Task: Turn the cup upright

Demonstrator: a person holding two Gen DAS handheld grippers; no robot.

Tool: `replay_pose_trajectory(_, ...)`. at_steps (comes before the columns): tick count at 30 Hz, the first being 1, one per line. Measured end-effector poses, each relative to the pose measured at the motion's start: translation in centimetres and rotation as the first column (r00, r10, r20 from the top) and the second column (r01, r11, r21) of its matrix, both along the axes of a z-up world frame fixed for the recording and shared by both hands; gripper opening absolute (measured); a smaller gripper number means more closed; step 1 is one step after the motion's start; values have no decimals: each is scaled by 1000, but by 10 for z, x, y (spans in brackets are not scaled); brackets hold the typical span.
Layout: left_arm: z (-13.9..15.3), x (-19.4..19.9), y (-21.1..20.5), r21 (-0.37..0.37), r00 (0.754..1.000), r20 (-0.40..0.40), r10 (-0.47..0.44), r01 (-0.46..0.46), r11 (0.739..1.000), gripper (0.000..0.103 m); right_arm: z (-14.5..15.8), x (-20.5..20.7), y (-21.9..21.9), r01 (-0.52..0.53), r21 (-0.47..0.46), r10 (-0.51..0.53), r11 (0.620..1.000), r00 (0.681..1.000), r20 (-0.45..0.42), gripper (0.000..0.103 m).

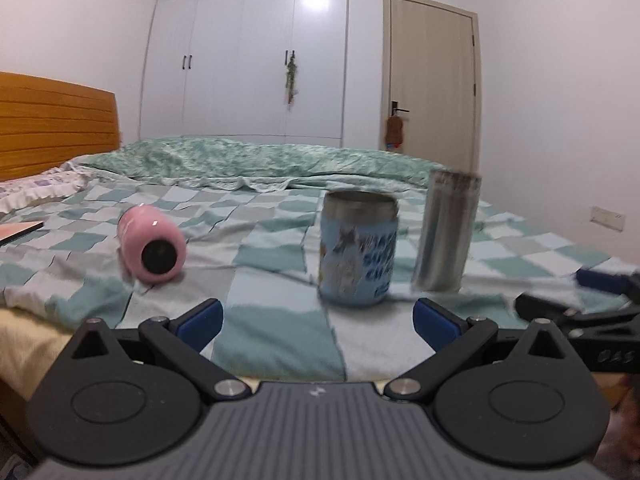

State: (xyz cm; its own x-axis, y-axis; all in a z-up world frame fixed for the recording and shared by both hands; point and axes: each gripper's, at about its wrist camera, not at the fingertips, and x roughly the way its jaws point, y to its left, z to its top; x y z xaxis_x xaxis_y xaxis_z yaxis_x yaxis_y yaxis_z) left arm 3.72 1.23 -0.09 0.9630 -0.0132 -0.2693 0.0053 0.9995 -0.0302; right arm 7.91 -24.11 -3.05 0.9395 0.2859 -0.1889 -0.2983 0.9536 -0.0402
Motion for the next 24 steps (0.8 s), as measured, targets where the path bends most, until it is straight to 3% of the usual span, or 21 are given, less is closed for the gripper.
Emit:
replay_pose_trajectory(8, -8, -8, -2, -3, 998, 55, 16, -16, 1000, 103, -4, -15, 5, 13, -26, -11, 1000, 996, 91, 103)
replay_pose_trajectory(24, -8, -13, -4, 12, 997, 78, 12, -13, 1000, 103, -5, -20, 3, 22, -14, -20, 1000, 993, 114, 103)
